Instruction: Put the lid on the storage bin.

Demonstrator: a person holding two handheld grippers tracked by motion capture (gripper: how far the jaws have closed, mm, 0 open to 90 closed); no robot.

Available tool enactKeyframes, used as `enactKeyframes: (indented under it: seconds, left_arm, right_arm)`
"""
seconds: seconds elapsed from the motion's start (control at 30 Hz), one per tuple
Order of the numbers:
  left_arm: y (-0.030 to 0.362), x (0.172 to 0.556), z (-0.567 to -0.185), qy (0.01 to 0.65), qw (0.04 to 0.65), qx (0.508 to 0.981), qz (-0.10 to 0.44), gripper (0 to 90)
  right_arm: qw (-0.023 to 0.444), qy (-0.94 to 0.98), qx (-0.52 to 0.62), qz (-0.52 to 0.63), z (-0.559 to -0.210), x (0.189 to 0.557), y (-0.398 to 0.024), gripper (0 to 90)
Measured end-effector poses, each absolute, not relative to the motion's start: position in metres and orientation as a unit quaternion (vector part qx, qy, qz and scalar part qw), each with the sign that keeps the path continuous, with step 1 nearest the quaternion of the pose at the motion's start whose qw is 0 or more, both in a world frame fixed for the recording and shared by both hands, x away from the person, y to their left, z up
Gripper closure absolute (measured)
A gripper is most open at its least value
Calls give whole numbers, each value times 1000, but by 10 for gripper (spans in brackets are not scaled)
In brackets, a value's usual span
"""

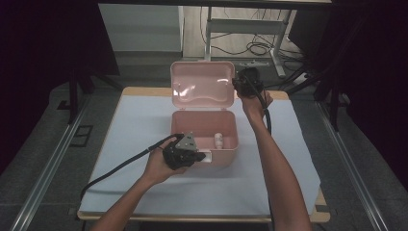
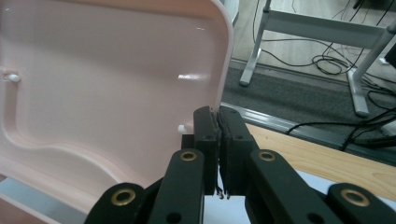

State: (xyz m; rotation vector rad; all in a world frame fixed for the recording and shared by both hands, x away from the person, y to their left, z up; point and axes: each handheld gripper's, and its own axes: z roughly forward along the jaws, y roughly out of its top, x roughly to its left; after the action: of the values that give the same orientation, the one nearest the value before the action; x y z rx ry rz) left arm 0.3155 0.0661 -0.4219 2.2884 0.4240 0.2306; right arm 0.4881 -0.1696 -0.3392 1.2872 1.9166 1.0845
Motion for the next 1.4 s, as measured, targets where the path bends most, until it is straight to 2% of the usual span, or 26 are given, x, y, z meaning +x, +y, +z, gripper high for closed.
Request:
enactKeyframes:
  seconds: [0.1,0.17,0.3,0.6,0.77,0.9,1.13,1.3,1.4]
  left_arm:
    - [66,316,-422,168,392,900,92,900]
    - [67,318,-422,167,390,901,93,900]
    - [67,319,-422,162,389,902,92,900]
    - [67,318,-422,170,394,899,88,900]
    - [67,318,-422,166,388,902,92,900]
    - [67,318,-422,168,393,900,90,900]
    - [68,319,-423,160,395,900,90,900]
    - [68,319,-423,161,399,898,91,900]
    - [68,319,-424,161,400,898,91,900]
  right_arm:
    - [298,717,479,410,-339,484,-169,882]
    - [329,720,458,404,-336,479,-166,900]
    - [327,729,433,417,-325,468,-156,900]
    - [264,740,471,401,-339,483,-170,894]
    - [233,751,493,372,-357,504,-175,786]
    - [207,758,512,347,-374,528,-174,734]
    - [175,753,546,323,-405,564,-168,695]
    - [143,749,565,313,-419,575,-165,687]
    - [118,740,581,318,-425,577,-166,747]
